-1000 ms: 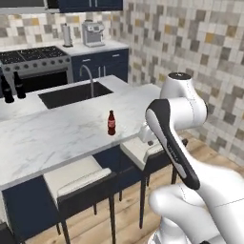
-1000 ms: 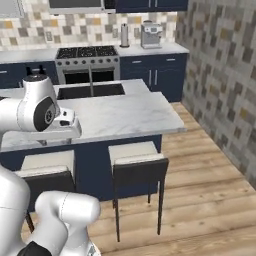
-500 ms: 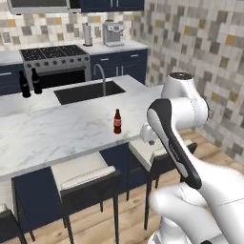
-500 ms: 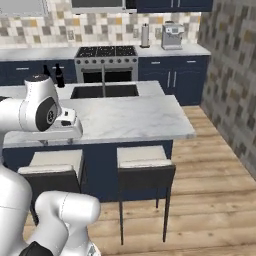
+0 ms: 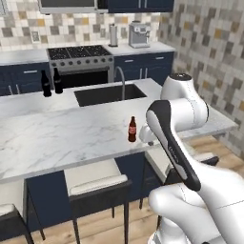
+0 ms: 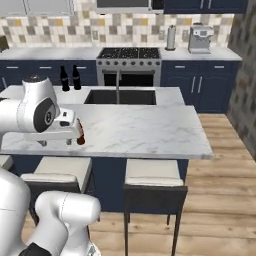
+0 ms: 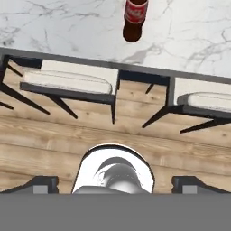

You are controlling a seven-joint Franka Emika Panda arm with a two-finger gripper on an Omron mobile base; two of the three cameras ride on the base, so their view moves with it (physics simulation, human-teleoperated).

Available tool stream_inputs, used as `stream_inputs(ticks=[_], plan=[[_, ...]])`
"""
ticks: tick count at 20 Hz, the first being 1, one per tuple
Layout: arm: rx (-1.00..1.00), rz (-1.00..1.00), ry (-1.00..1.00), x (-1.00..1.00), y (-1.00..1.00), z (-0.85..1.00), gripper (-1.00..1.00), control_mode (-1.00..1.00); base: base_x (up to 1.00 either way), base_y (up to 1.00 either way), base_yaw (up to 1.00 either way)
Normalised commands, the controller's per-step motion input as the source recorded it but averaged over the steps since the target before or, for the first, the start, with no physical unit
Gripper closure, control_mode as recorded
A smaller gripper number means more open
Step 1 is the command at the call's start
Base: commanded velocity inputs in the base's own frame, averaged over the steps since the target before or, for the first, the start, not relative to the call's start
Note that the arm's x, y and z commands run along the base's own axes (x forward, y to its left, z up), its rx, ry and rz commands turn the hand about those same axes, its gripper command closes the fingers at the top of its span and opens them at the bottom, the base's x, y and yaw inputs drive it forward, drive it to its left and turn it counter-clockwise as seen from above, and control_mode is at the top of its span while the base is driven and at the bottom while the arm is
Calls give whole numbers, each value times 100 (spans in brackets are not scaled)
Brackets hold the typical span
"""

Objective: Place the large bottle from the dining counter next to the other large bottle outside the sink, and place the small bottle from the dining counter next to the other small bottle inside the sink.

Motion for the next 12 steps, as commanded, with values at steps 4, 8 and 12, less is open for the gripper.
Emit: stream_inputs(ticks=[4, 8, 12], plan=[[0, 0, 0, 0, 0, 0, -100, 100, 51, -13, 10], [0, 0, 0, 0, 0, 0, -100, 100, 60, 0, 2], [0, 0, 0, 0, 0, 0, -100, 100, 65, 0, 0]])
